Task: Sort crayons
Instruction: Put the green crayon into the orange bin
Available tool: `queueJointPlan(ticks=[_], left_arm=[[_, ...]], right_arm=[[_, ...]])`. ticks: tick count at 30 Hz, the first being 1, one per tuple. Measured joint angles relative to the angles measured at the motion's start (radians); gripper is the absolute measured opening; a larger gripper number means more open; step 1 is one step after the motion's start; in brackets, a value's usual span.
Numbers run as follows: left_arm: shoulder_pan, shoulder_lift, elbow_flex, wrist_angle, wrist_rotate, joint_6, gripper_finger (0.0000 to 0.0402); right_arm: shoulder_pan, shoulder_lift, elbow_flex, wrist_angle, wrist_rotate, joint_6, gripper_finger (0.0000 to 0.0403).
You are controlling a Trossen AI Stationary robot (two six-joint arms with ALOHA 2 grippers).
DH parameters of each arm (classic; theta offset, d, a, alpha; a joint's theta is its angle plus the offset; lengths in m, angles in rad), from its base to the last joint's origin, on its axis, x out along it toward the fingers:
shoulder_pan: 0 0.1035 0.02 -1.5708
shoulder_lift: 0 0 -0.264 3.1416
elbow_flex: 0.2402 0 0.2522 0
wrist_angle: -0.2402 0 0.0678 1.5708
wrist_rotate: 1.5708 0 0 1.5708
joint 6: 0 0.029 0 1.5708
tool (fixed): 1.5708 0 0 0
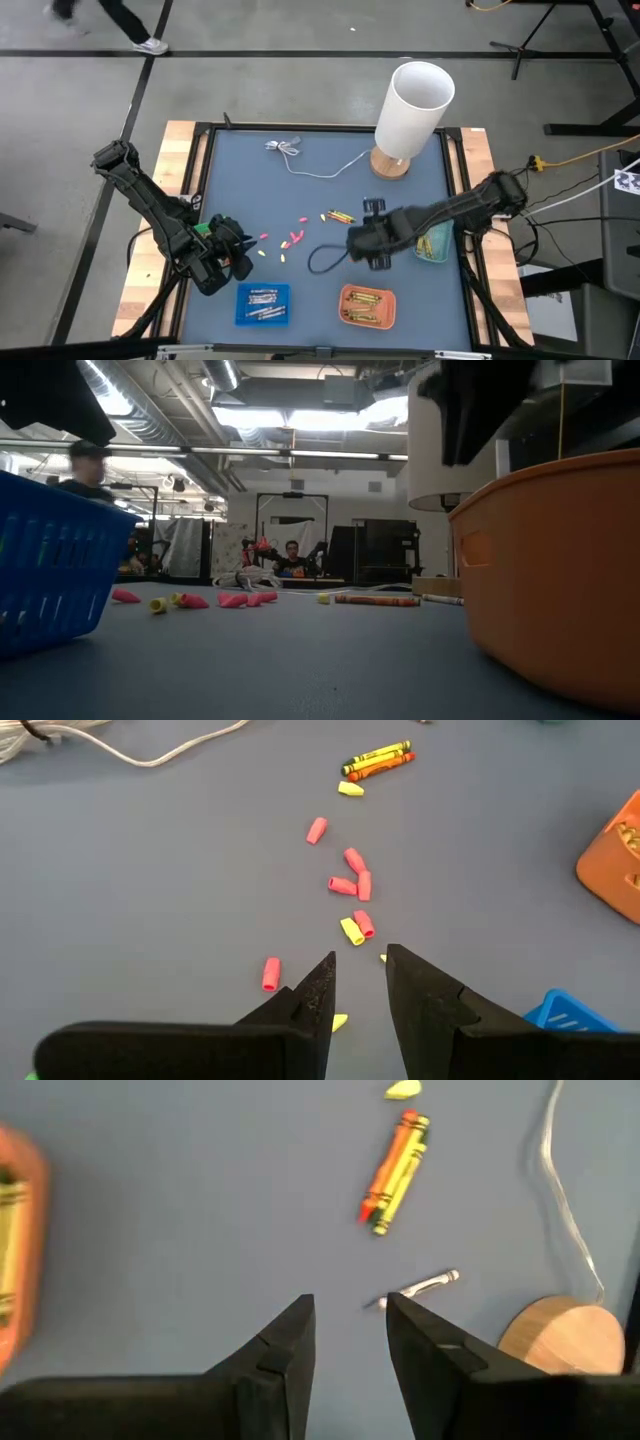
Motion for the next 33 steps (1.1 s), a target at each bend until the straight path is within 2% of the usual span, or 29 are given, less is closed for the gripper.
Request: queueJointPlan(ticks=[6, 13, 17, 19, 33], left_arm=[[0.000, 0.000, 0.000, 0.016, -0.046, 0.001, 0.0077], [0.000, 0.000, 0.000, 0.020, -0.051, 0.001, 0.0077], [0.000, 0.000, 0.000, 0.023, -0.051, 0.000, 0.0077], [0.000, 0.000, 0.000, 0.026, -0.052, 0.000, 0.0077], [0.003, 0.000, 0.000, 0.061, -0.044, 0.052, 0.0077]], right_arm=[[-0.167, -0.131, -0.271, 0.383, -0.002, -0.048, 0.0124], [-0.340, -0.114, -0.441, 0.796, -0.036, -0.049, 0.0124], [-0.397, -0.084, -0.491, 0.904, -0.146, -0.047, 0.0124], [-0.409, -0.063, -0.500, 0.889, -0.182, -0.047, 0.0124], [-0.410, 0.075, -0.499, 0.927, -0.219, -0.045, 0.0124]])
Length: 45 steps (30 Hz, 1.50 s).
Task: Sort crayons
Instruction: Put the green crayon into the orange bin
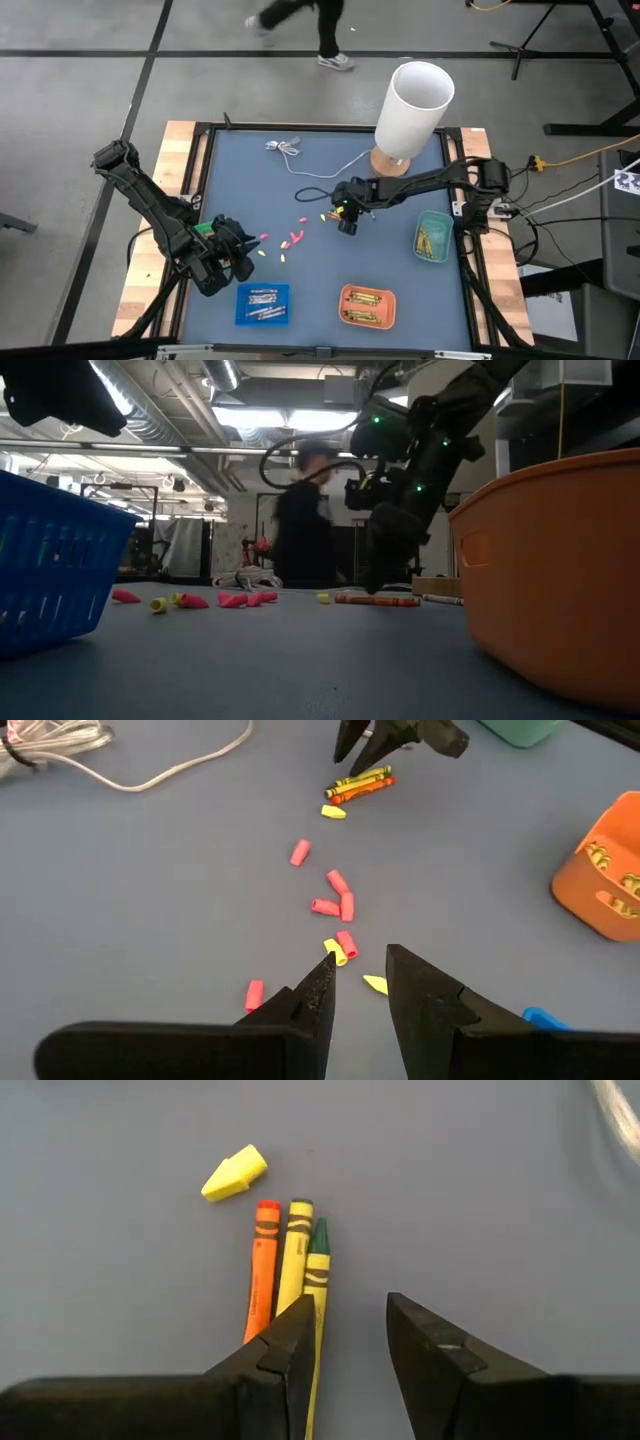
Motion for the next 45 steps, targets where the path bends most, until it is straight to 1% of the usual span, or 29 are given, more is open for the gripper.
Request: queueJointPlan(ticks=[16, 25, 32, 36, 45], left_arm=[[0.000, 0.000, 0.000, 0.008, 0.000, 0.000, 0.0077], [0.000, 0.000, 0.000, 0.009, 0.000, 0.000, 0.0077], [0.000, 0.000, 0.000, 0.009, 0.000, 0.000, 0.0077], [0.000, 0.000, 0.000, 0.009, 0.000, 0.000, 0.0077], [0.000, 0.000, 0.000, 0.011, -0.010, 0.000, 0.0077]], right_arm=[[0.001, 0.003, 0.000, -0.014, -0.019, 0.000, 0.0124], [0.001, 0.001, -0.041, -0.003, -0.019, 0.000, 0.0124], [0.001, 0.000, -0.047, 0.000, -0.018, 0.000, 0.0123], [0.001, 0.000, -0.048, -0.001, 0.001, 0.000, 0.0104], [0.002, 0.000, -0.048, -0.003, 0.009, -0.001, 0.0021]])
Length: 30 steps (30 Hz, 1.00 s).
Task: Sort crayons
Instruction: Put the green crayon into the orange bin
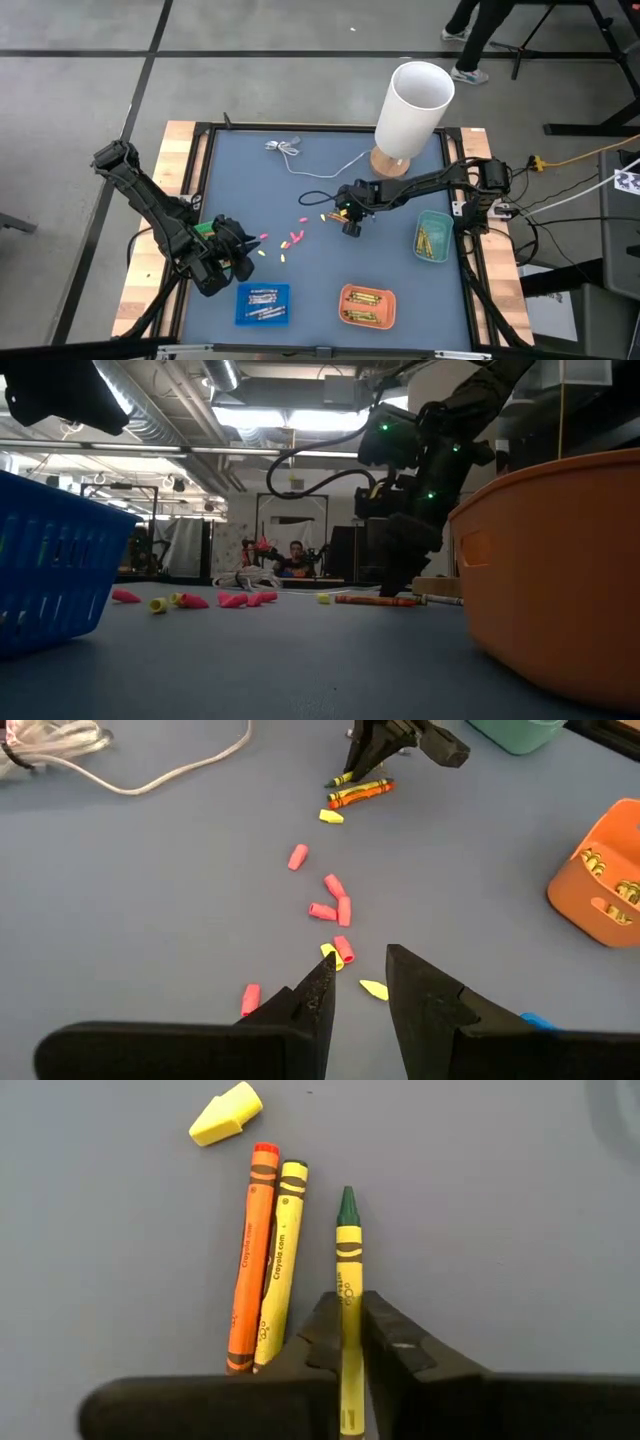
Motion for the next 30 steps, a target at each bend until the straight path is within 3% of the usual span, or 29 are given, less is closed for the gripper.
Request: queueJointPlan(ticks=[4, 8, 12, 17, 25, 30], left_arm=[[0.000, 0.008, 0.001, 0.020, -0.064, 0.000, 0.0077], [0.003, 0.052, 0.001, 0.078, -0.146, 0.071, 0.0077], [0.026, 0.119, 0.001, 0.157, -0.151, 0.150, 0.0077], [0.067, 0.204, 0.001, 0.278, -0.147, 0.222, 0.0077], [0.148, 0.287, 0.001, 0.508, -0.045, 0.436, 0.0077], [0.202, 0.295, 0.001, 0.628, 0.050, 0.604, 0.0077]], right_arm=[[-0.001, 0.000, 0.000, 0.003, 0.000, -0.001, 0.0007], [-0.001, 0.002, 0.022, -0.034, 0.000, -0.006, 0.0021], [-0.002, 0.002, 0.069, -0.122, -0.001, -0.020, 0.0026], [-0.002, -0.006, 0.161, -0.254, -0.080, -0.028, 0.0012], [0.066, -0.005, 0.331, -0.459, -0.242, -0.026, 0.0016], [0.182, -0.006, 0.434, -0.575, -0.263, -0.025, 0.0015]])
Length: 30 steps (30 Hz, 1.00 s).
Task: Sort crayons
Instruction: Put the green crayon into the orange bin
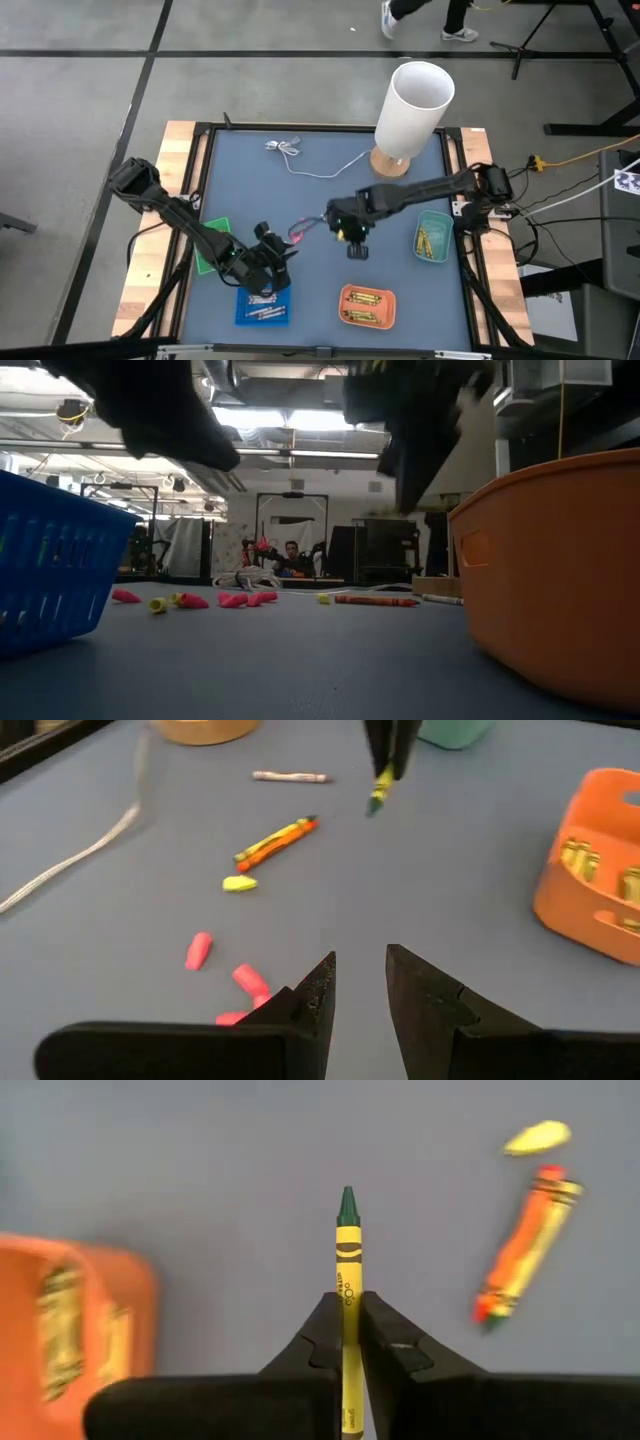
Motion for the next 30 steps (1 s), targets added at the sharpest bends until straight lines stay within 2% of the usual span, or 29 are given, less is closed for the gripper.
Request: queueJointPlan(ticks=[7, 10, 16, 22, 30], left_arm=[[0.050, 0.000, 0.000, 0.085, 0.152, 0.192, 0.0077], [0.065, 0.000, 0.000, 0.095, 0.180, 0.242, 0.0077], [0.115, 0.000, 0.000, 0.188, 0.183, 0.353, 0.0077], [0.199, 0.000, 0.000, 0.402, 0.238, 0.503, 0.0077], [0.328, 0.000, 0.000, 0.549, 0.411, 0.625, 0.0077]], right_arm=[[0.198, 0.000, 0.092, -0.080, 0.001, 0.105, 0.0018], [0.283, 0.000, 0.096, -0.078, 0.009, 0.160, 0.0020], [0.435, 0.000, 0.096, -0.044, 0.146, 0.263, 0.0021], [0.529, 0.000, 0.089, 0.041, 0.231, 0.296, 0.0021], [0.585, 0.003, 0.070, 0.164, 0.258, 0.299, 0.0021]])
